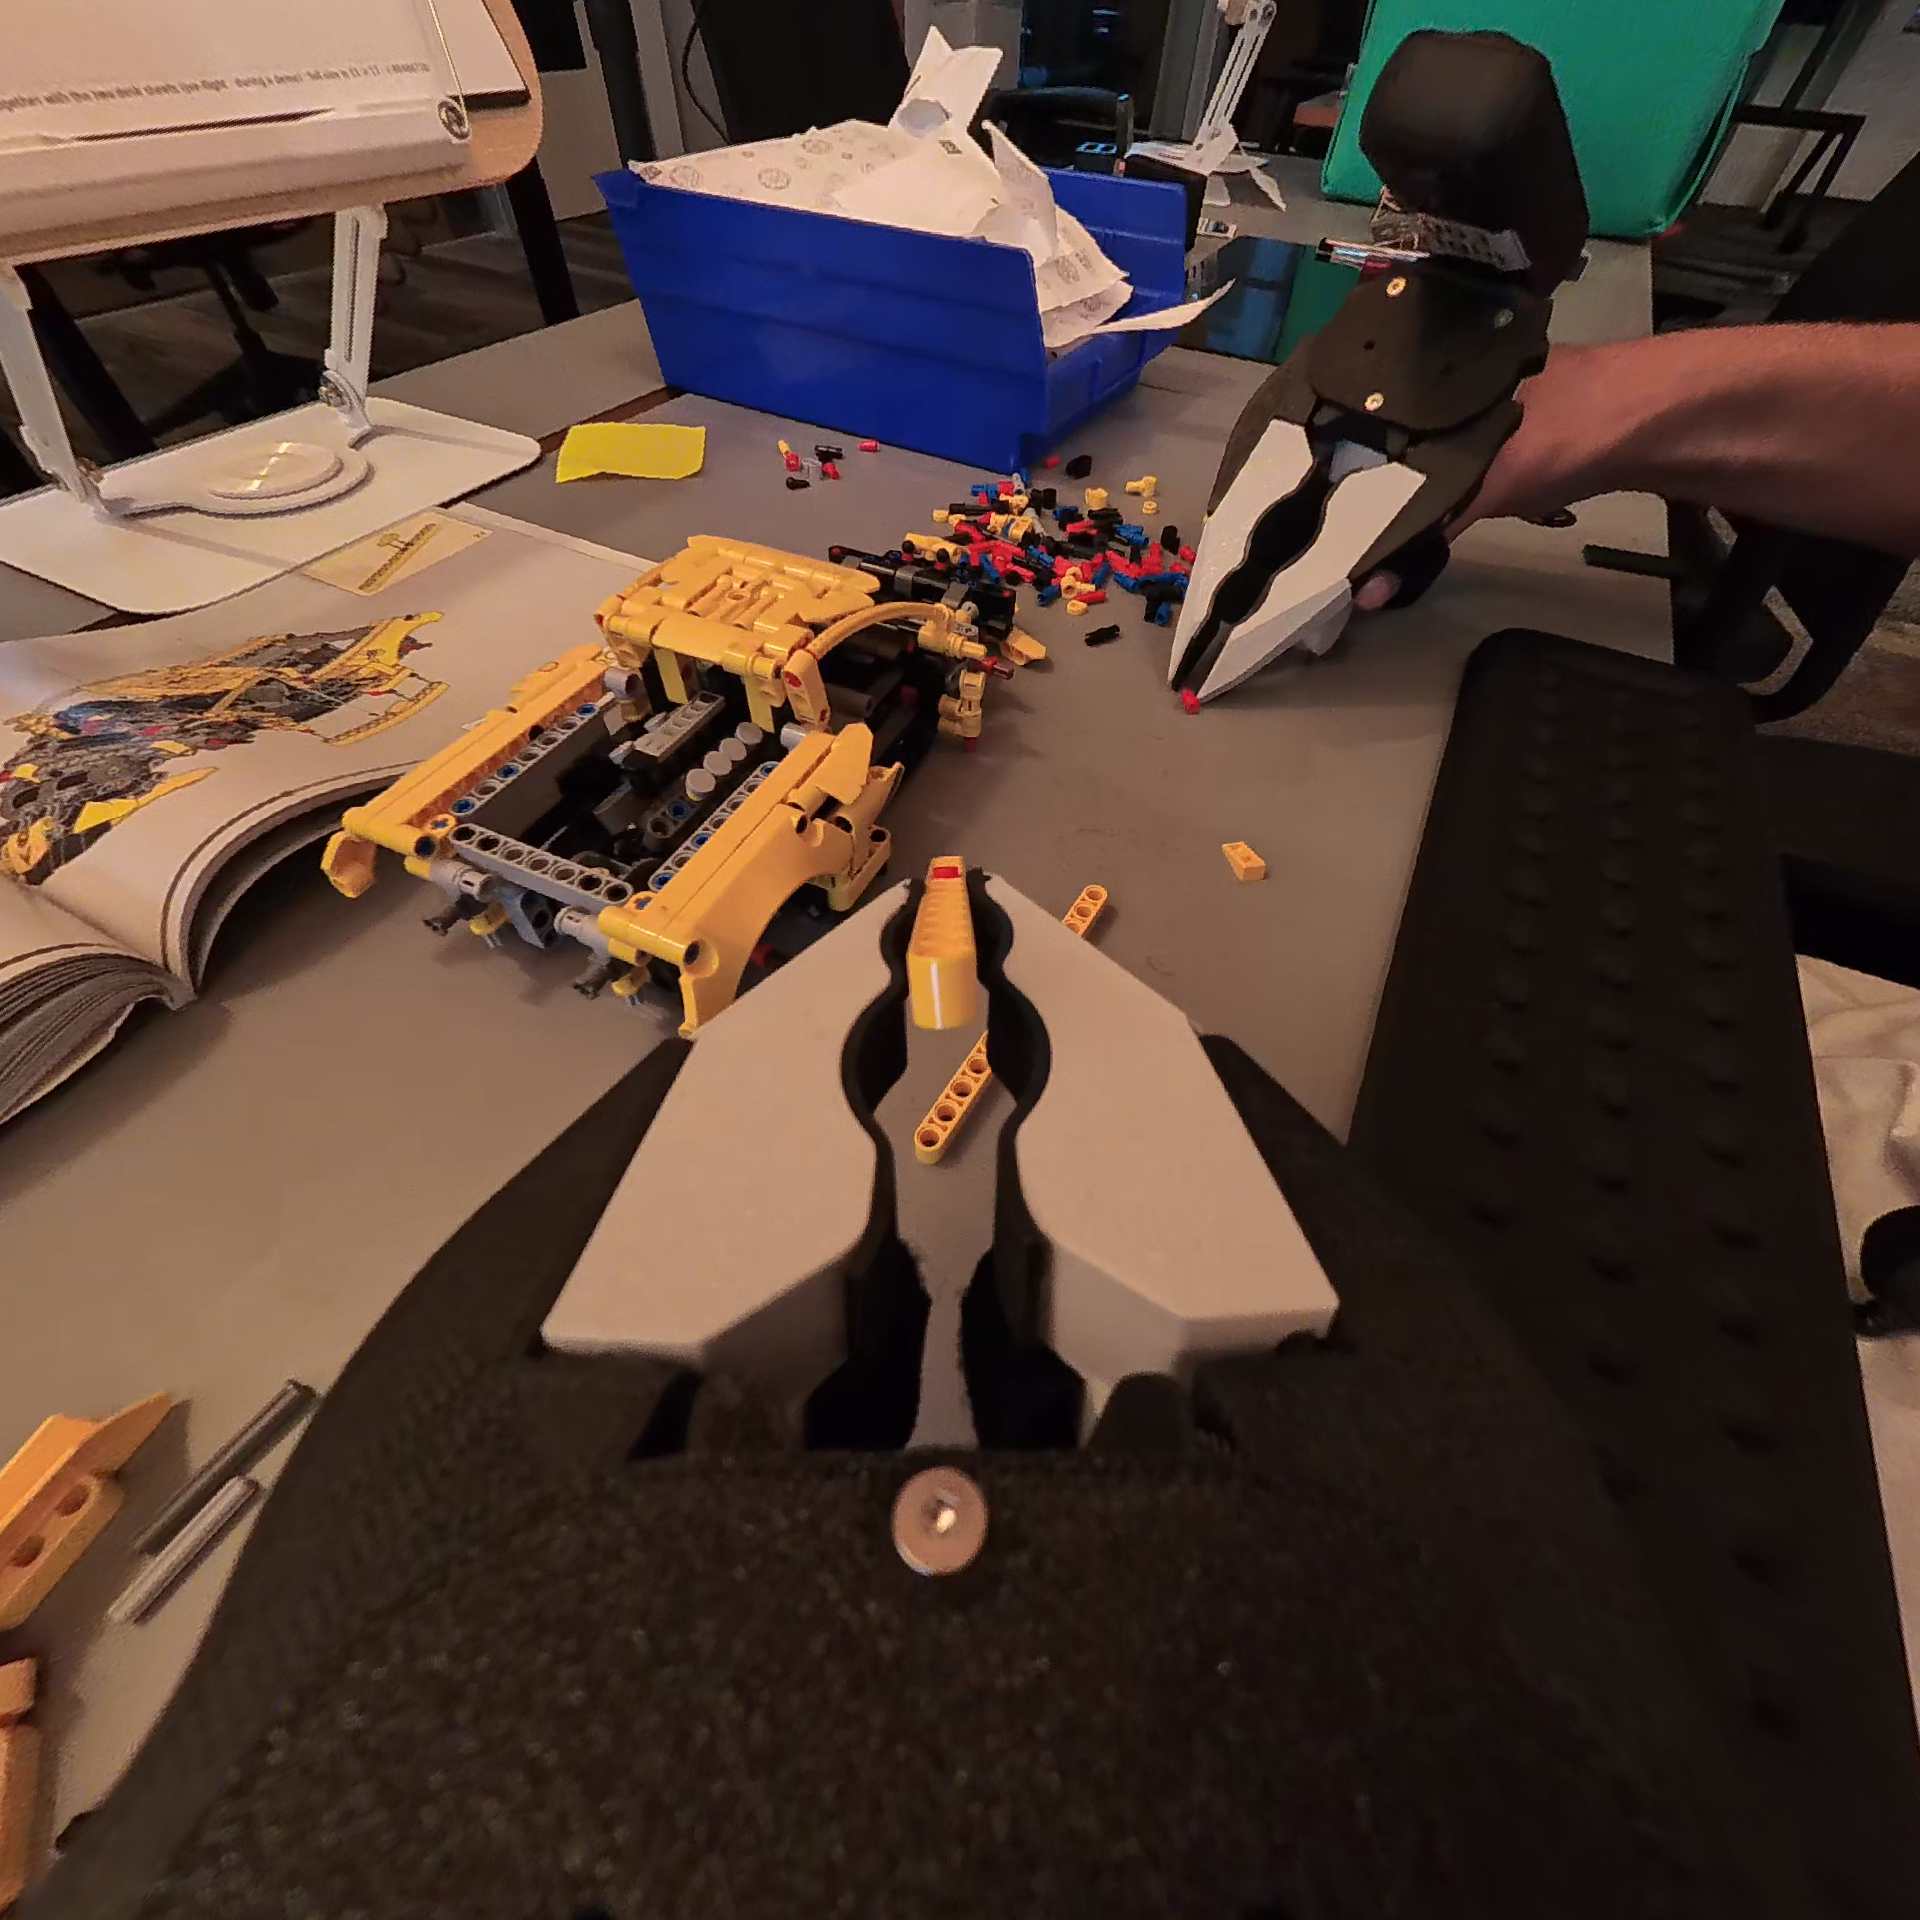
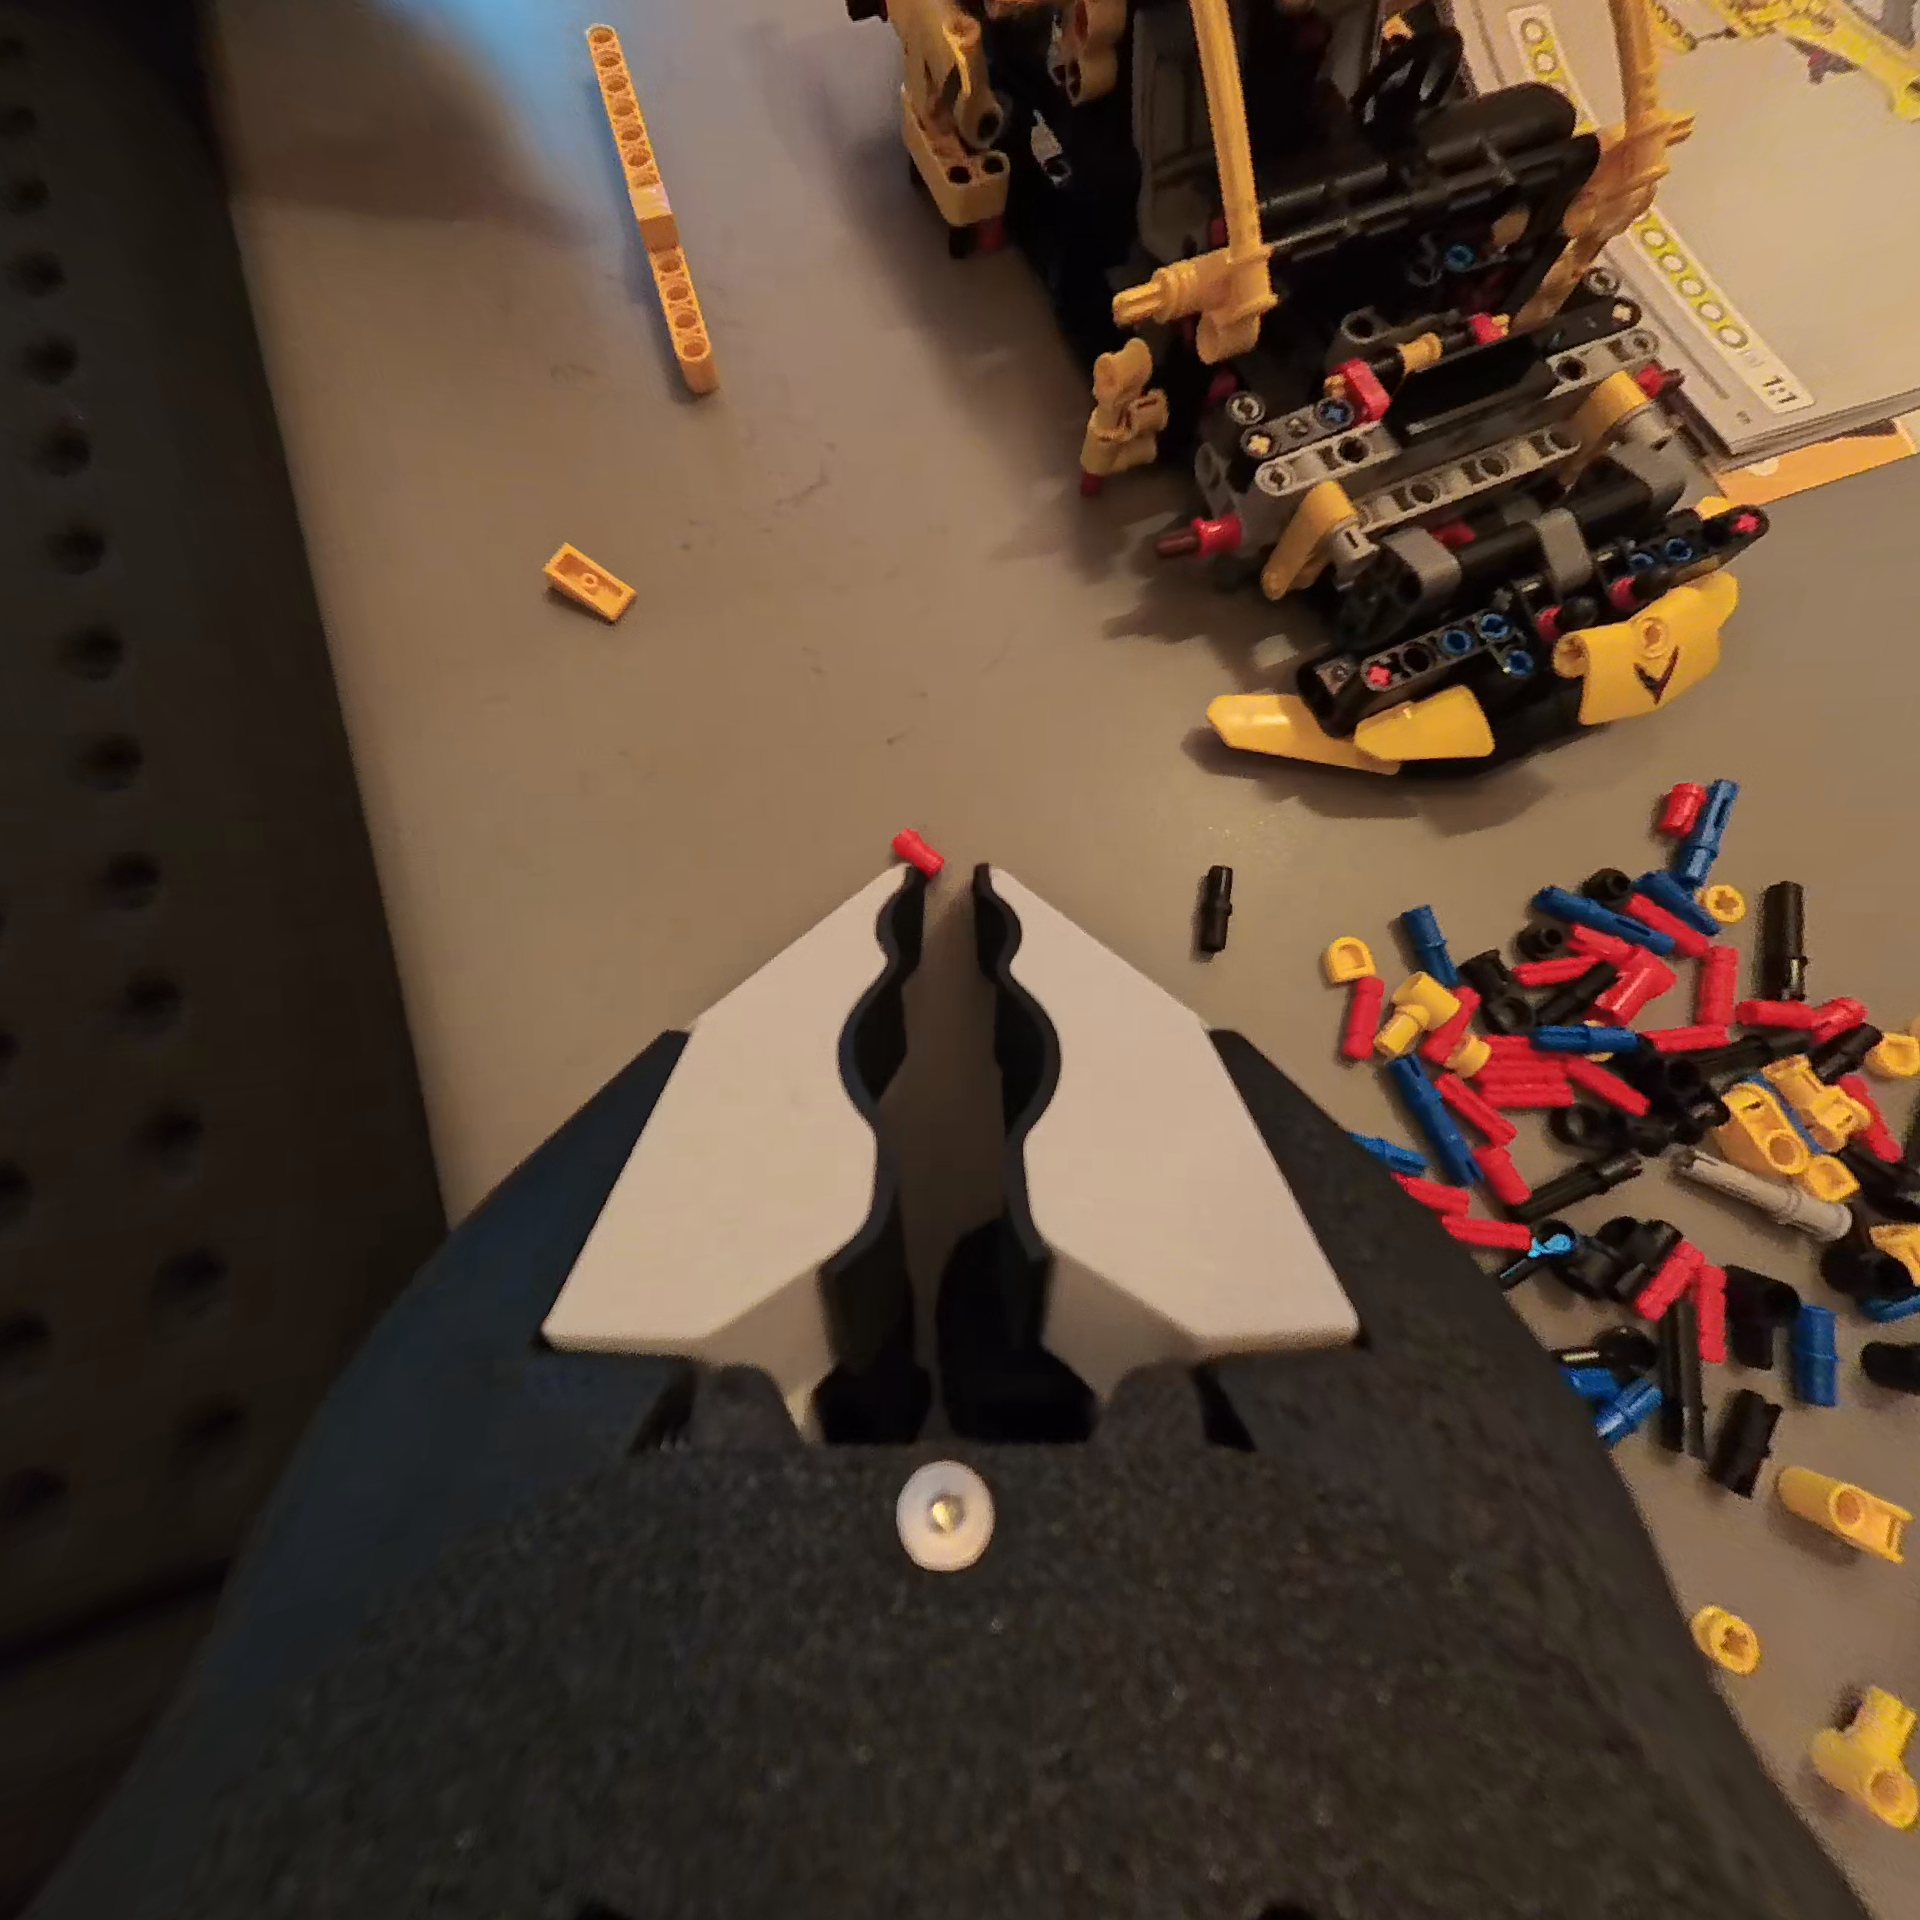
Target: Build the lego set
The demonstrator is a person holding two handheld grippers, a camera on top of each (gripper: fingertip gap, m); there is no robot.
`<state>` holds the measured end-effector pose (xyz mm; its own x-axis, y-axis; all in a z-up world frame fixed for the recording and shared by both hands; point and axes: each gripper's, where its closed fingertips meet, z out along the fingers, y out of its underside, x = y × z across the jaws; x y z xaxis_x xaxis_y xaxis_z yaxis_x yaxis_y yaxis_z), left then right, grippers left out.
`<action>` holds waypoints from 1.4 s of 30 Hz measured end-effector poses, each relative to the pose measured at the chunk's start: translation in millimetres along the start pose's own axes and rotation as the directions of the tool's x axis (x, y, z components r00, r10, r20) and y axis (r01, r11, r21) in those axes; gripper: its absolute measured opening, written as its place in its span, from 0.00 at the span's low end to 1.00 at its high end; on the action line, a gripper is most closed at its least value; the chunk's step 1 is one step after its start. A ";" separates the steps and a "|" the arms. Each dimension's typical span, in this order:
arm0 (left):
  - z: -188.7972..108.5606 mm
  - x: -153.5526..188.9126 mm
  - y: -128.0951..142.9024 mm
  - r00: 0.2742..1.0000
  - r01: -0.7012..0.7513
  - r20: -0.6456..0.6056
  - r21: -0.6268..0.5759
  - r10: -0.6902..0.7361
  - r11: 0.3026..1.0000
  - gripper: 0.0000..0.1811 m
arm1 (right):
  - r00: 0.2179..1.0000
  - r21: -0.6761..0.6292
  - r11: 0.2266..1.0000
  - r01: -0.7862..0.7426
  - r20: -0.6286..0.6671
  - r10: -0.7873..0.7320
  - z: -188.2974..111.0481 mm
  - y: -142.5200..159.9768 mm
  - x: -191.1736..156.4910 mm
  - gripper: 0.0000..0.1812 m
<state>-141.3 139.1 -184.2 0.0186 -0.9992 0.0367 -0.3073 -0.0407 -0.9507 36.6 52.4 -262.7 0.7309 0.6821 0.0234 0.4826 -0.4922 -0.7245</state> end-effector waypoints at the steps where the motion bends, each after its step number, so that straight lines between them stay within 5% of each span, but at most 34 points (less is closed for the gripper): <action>1: 0.1 0.0 0.2 1.000 0.000 0.000 -0.001 0.000 1.000 0.04 | 1.000 -0.002 1.000 -0.004 0.000 0.004 -0.4 0.4 0.4 0.04; 9: -0.1 -0.1 0.2 1.000 -0.002 0.001 -0.001 0.002 1.000 0.04 | 1.000 -0.095 0.995 0.024 -0.001 -0.025 -5.5 -0.4 -3.7 0.10; 18: -0.1 1.3 0.4 1.000 0.001 -0.007 -0.002 -0.001 1.000 0.04 | 0.991 -0.148 0.983 -0.110 -0.098 0.096 -4.5 -3.3 -14.4 0.10; 42: 0.2 1.8 1.1 1.000 0.006 -0.012 -0.004 -0.006 1.000 0.04 | 0.986 -0.090 0.990 -0.106 -0.135 0.093 4.1 -4.0 -5.7 0.04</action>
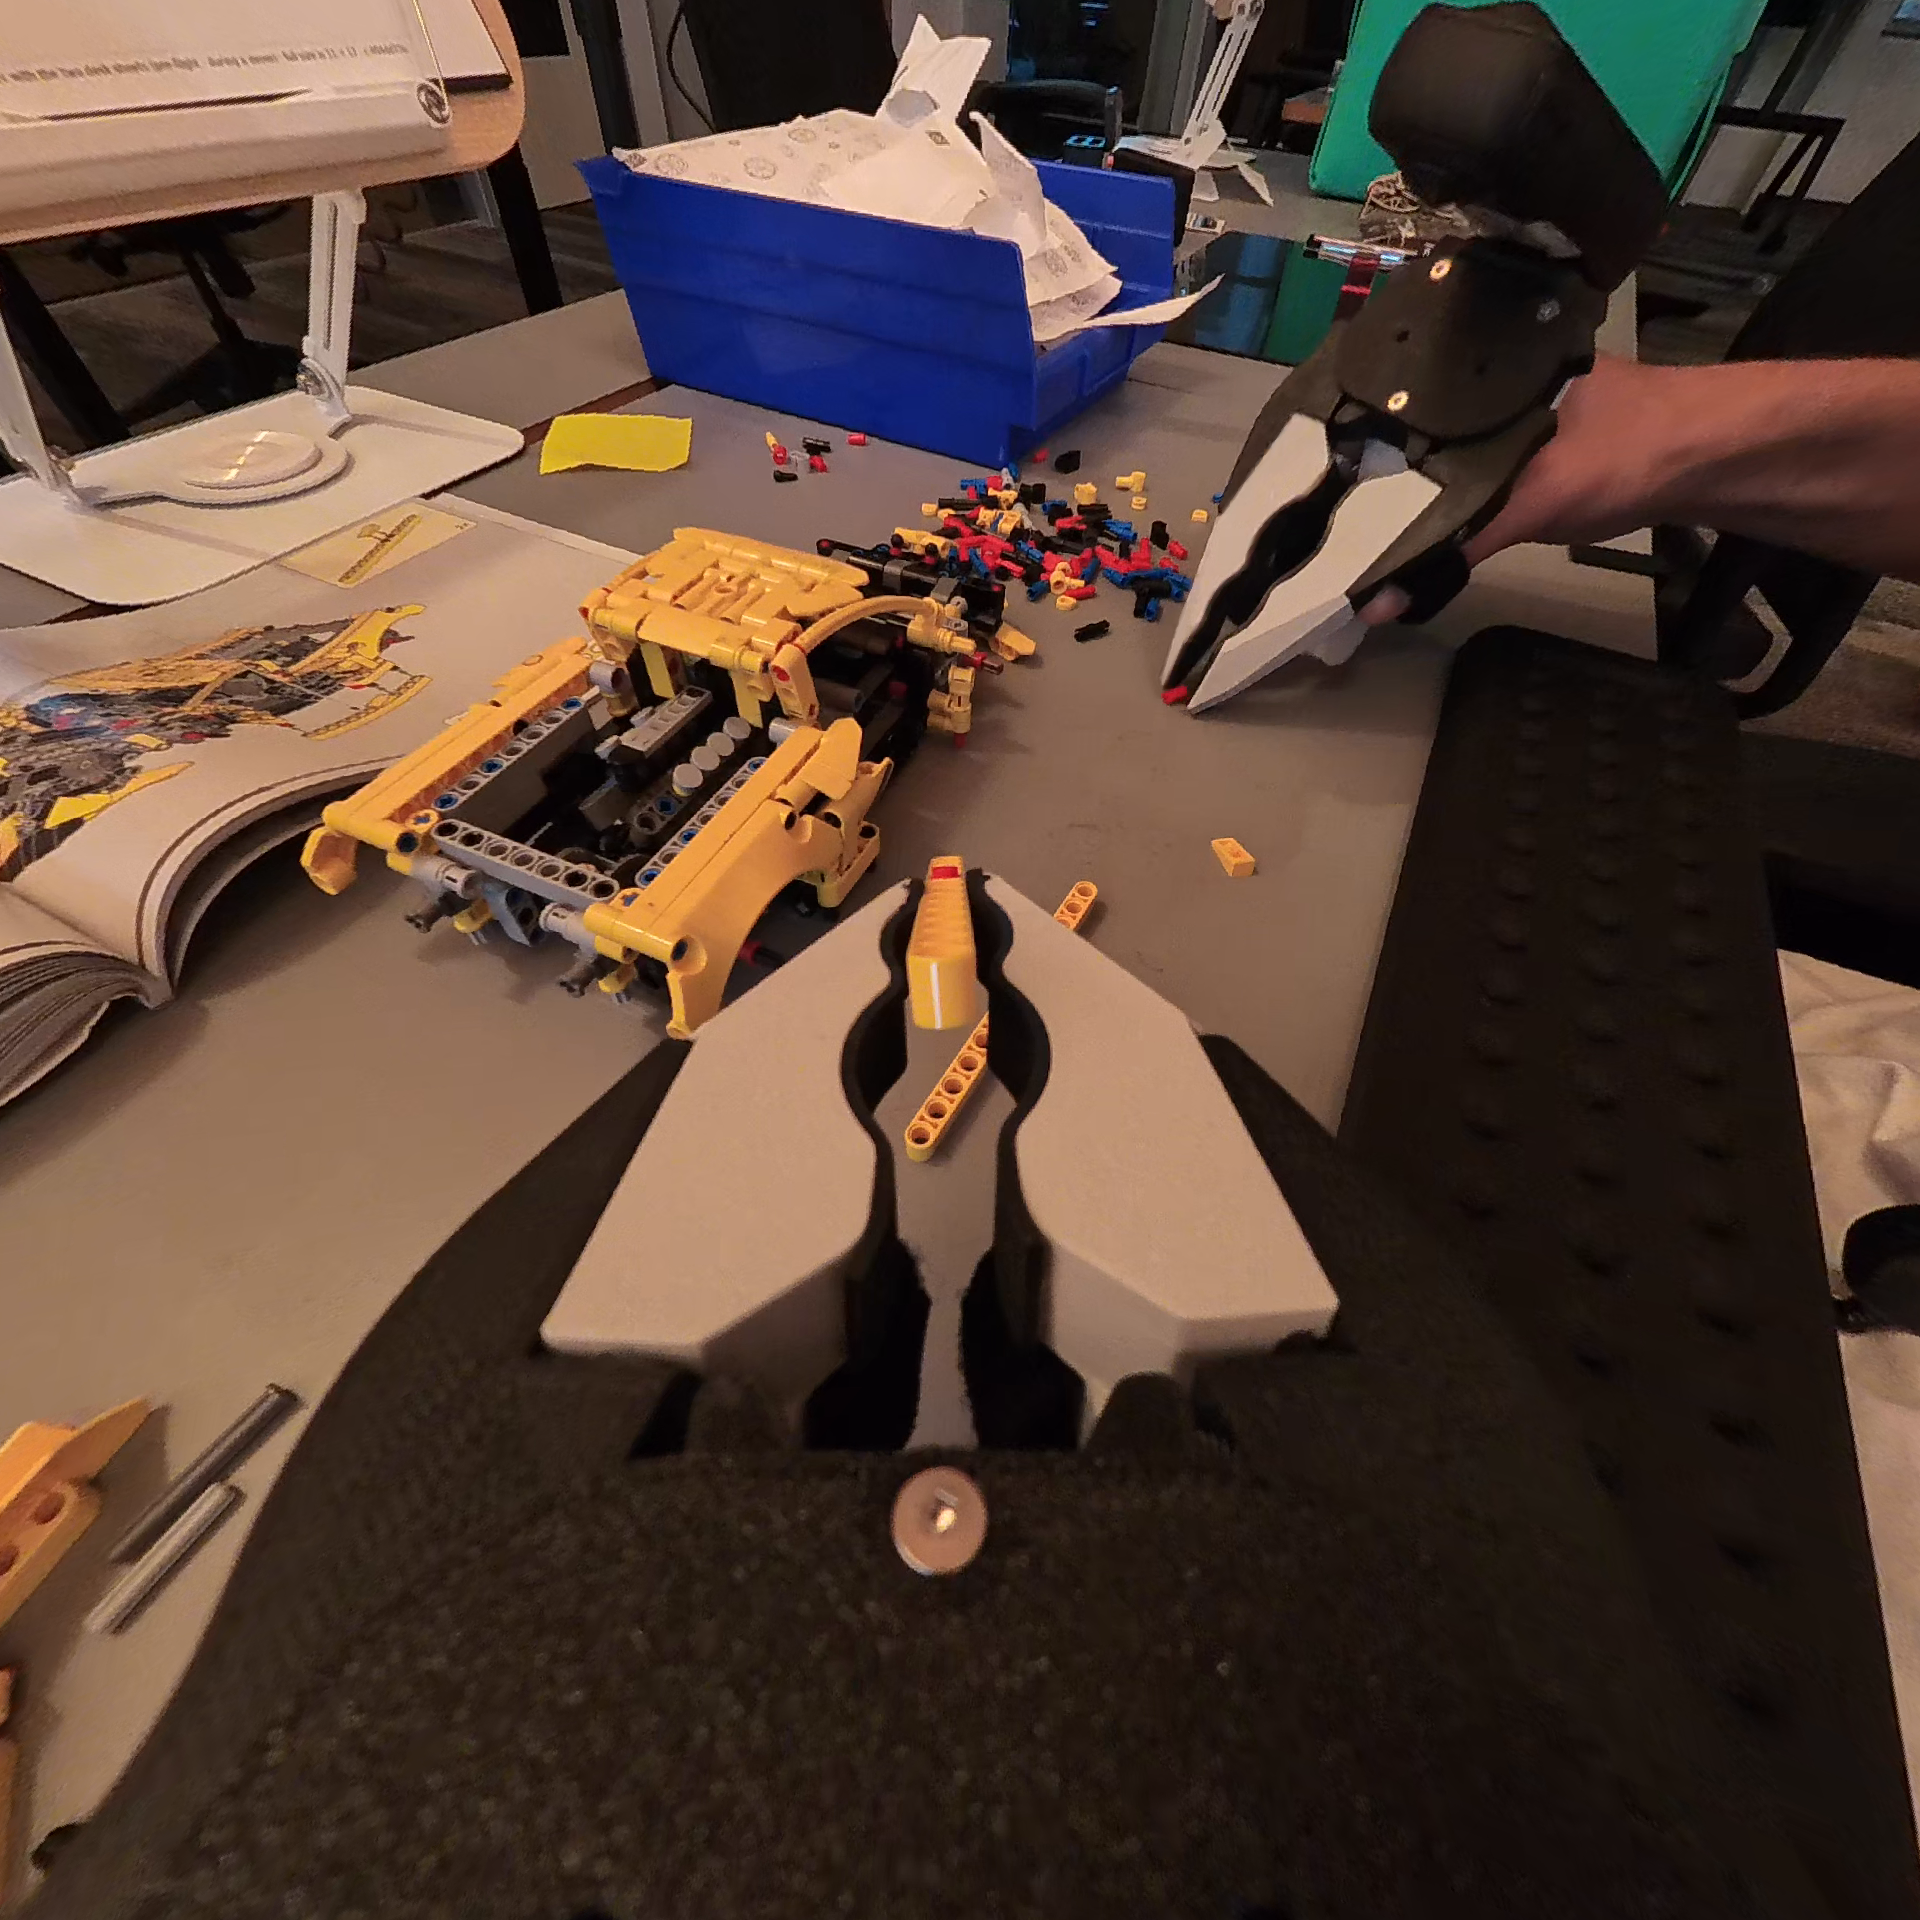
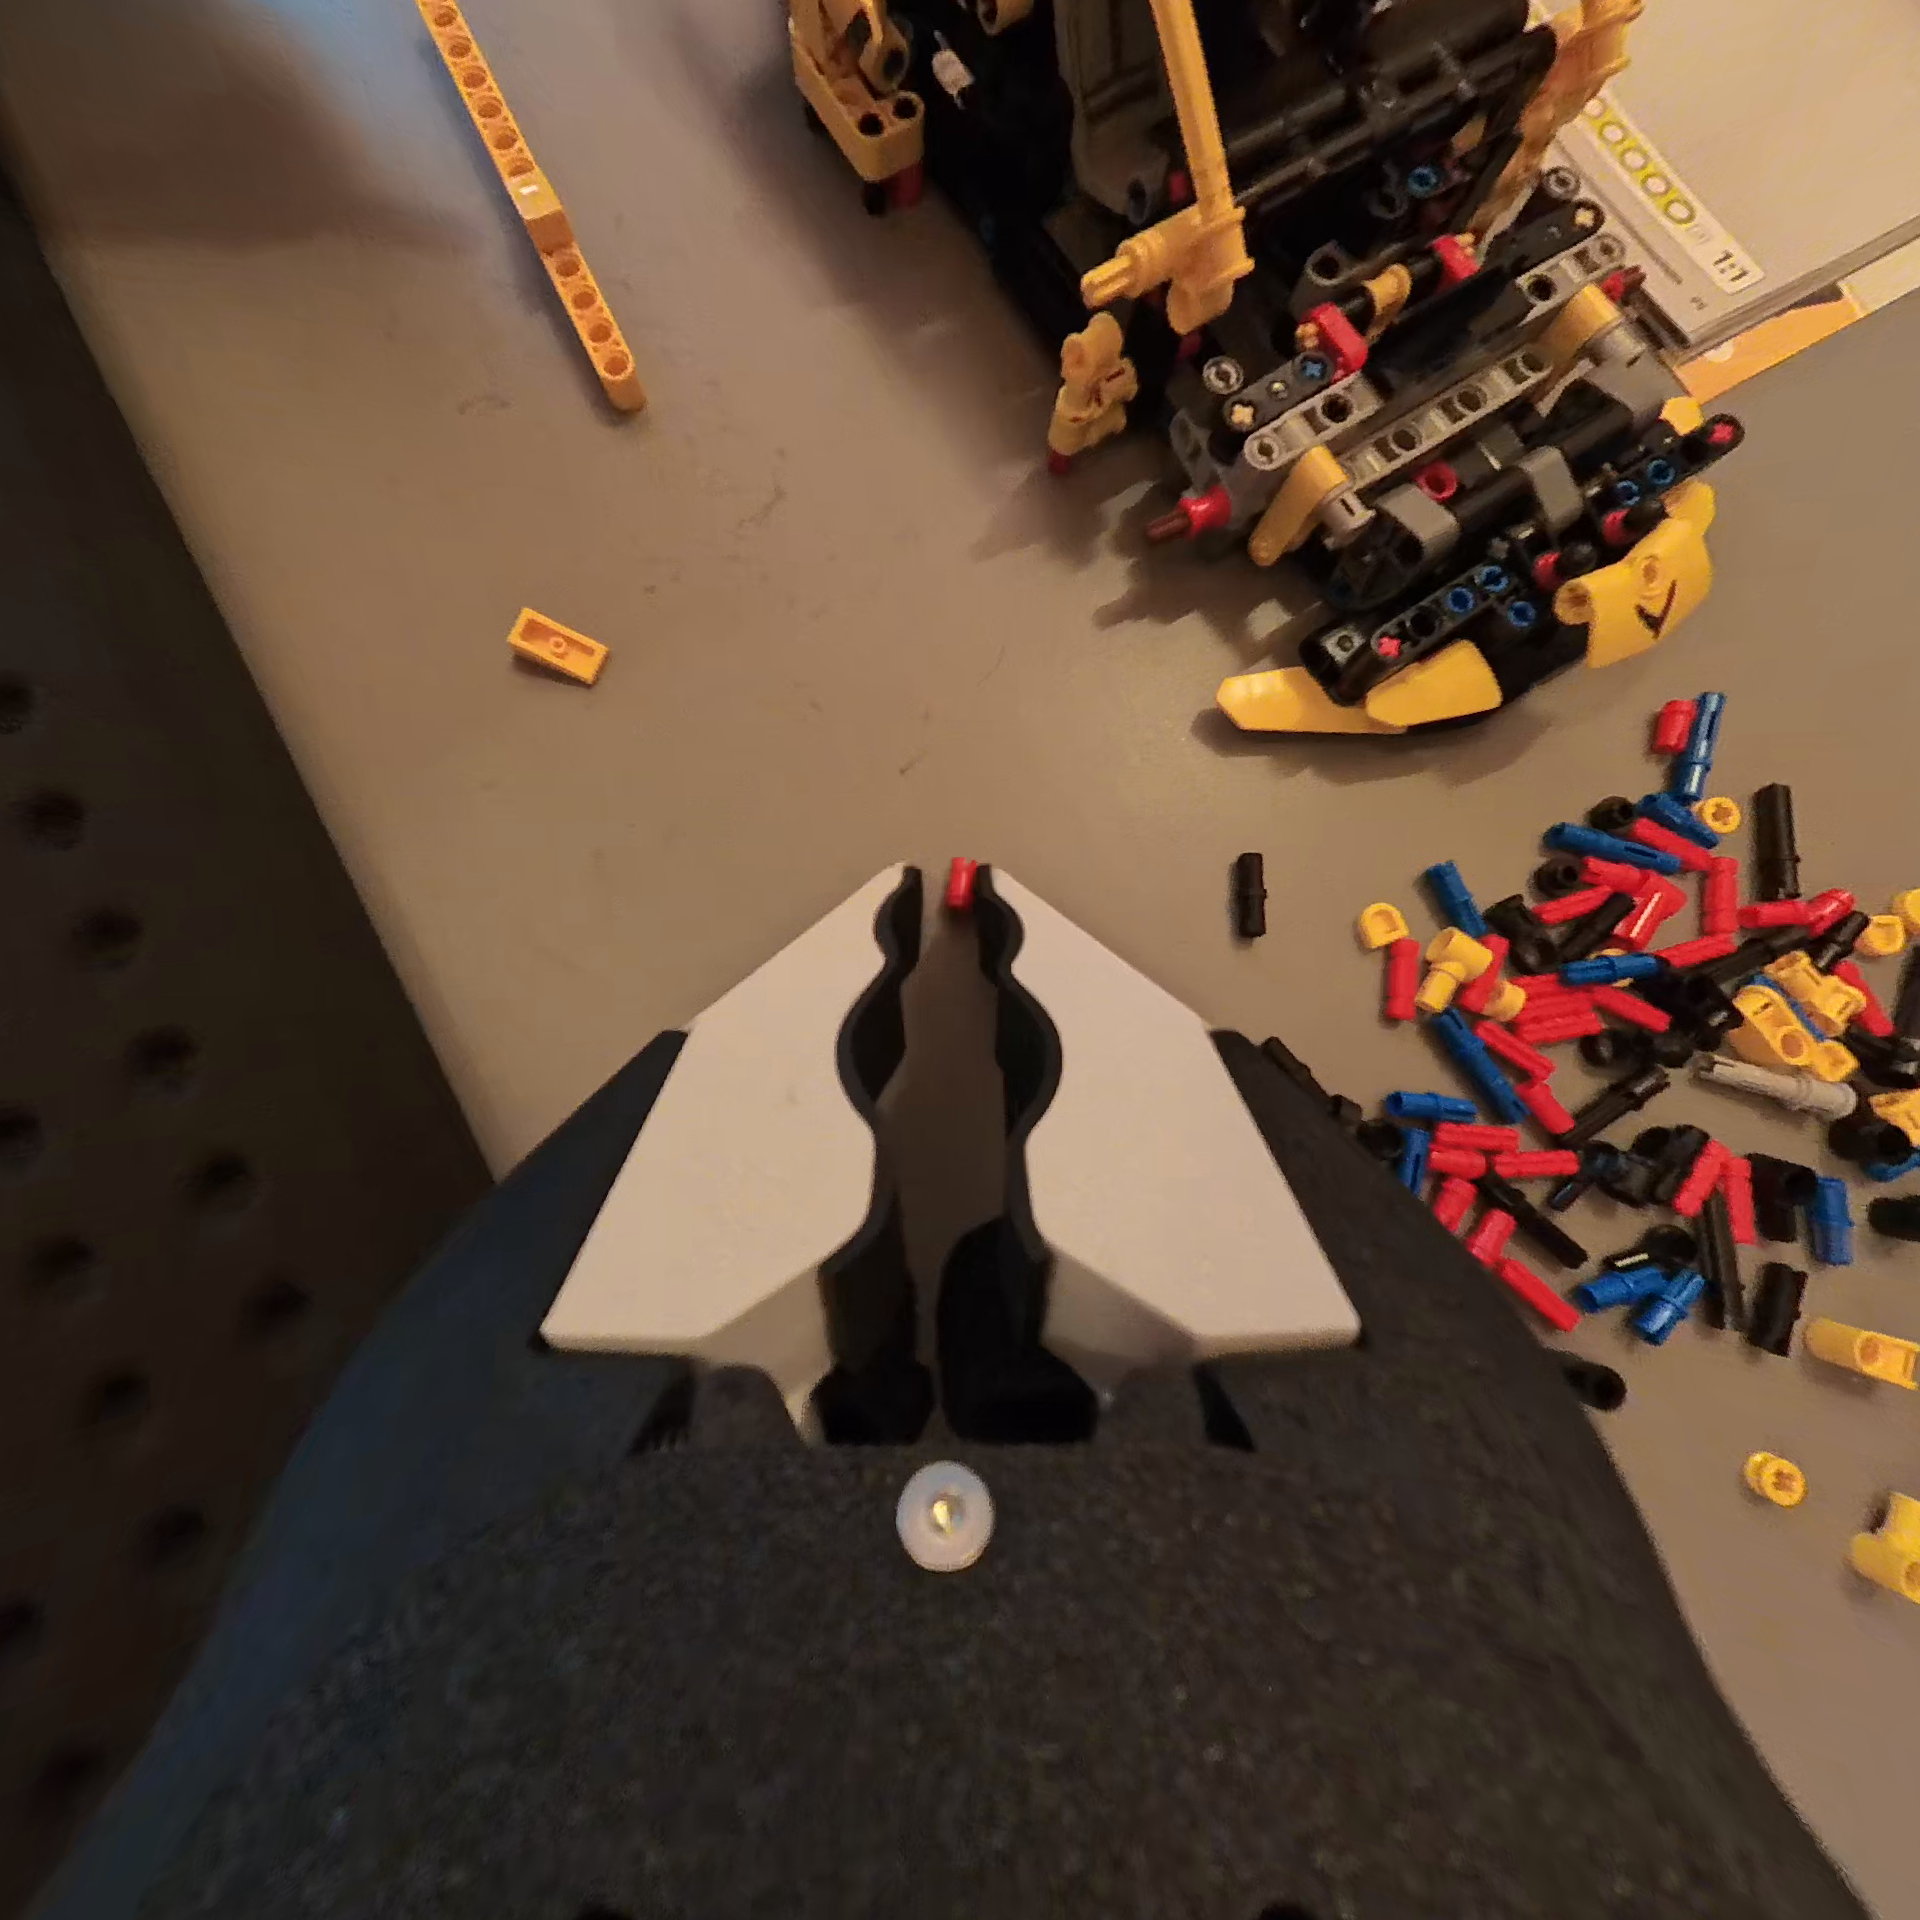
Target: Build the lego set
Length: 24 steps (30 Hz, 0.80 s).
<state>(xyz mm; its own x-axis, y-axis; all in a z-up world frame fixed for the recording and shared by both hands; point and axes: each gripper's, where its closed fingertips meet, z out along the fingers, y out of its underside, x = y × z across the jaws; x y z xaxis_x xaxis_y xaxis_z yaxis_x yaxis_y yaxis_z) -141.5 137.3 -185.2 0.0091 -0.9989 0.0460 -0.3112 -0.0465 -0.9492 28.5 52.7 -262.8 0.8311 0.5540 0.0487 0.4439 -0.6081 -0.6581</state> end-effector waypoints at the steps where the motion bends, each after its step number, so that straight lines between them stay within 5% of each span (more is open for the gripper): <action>1: 0.1 0.0 0.3 1.000 0.000 0.000 -0.002 0.000 1.000 0.04 | 1.000 -0.003 1.000 0.001 -0.007 -0.001 -1.0 0.3 1.3 0.05; 18: 1.9 2.0 1.5 1.000 -0.015 -0.003 -0.011 0.015 1.000 0.04 | 0.997 0.016 1.000 -0.001 -0.071 0.003 -0.2 -0.8 5.4 0.02; 21: 3.3 4.4 1.3 0.998 -0.067 0.002 -0.013 0.067 0.998 0.04 | 0.995 0.123 0.989 0.084 -0.066 -0.076 -4.9 -49.9 -13.7 0.02; 24: 6.3 8.8 3.4 0.986 -0.167 0.020 -0.033 0.168 0.985 0.04 | 0.916 0.141 0.909 0.392 -0.150 -0.371 -6.9 -113.0 -44.2 0.02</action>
<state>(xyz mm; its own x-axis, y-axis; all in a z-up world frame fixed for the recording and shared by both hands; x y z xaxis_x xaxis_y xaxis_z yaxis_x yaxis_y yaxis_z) -136.5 128.3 -190.0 -0.0246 -0.9924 -0.1203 -0.3392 0.1214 -0.9328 -56.0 93.0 -185.3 0.6469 0.6482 0.4016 0.6817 -0.2557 -0.6855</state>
